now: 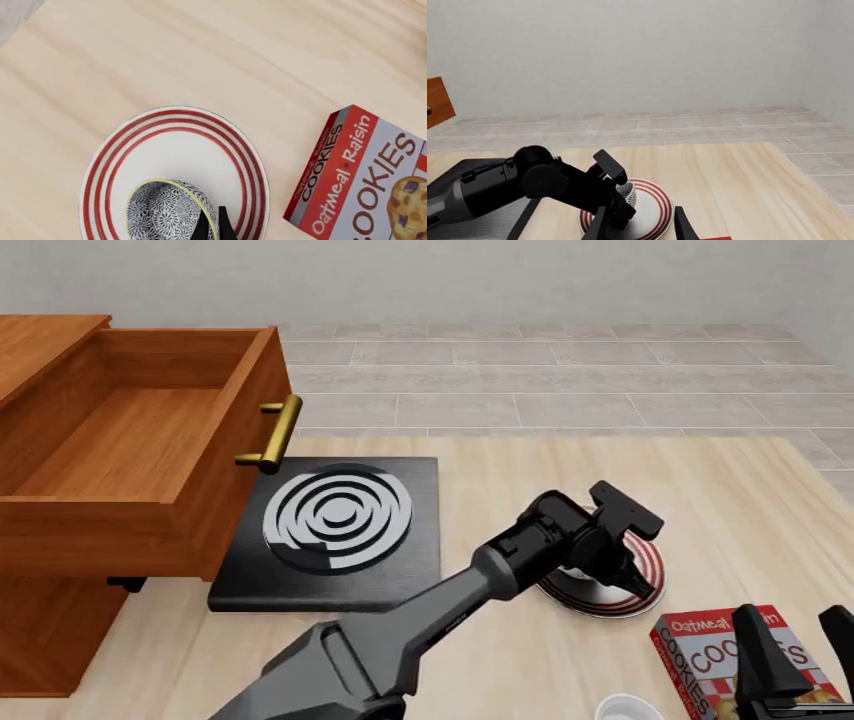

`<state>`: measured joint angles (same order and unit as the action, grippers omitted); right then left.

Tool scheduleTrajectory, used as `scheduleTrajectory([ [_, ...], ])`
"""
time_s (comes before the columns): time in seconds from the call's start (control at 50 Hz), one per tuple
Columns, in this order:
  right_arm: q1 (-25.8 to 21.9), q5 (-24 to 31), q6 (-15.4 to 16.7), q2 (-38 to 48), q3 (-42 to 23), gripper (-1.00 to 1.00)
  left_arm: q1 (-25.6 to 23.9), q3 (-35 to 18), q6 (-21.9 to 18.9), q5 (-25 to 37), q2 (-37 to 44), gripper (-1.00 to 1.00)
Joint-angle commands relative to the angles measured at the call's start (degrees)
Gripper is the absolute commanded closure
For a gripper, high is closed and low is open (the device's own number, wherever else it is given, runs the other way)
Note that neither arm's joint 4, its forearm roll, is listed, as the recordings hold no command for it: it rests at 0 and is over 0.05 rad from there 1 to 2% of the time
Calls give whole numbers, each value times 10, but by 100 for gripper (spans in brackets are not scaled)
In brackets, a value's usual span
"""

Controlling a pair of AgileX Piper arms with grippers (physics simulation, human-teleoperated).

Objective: Pick the akita bowl in the top layer of the wooden cabinet and place it on the plate.

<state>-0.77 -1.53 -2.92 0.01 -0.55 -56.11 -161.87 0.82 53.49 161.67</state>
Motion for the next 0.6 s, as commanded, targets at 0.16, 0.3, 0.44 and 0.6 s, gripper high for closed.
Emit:
scheduleTrajectory([
  [0.16,0,0,0,0,0,-100,1,-2,3,-3,2,100],
  [0.3,0,0,0,0,0,-100,-1,-2,9,-3,6,100],
  [0.44,0,0,0,0,0,-100,-4,-2,12,-5,7,100],
  [0.6,0,0,0,0,0,-100,-5,-2,14,-4,8,-100],
])
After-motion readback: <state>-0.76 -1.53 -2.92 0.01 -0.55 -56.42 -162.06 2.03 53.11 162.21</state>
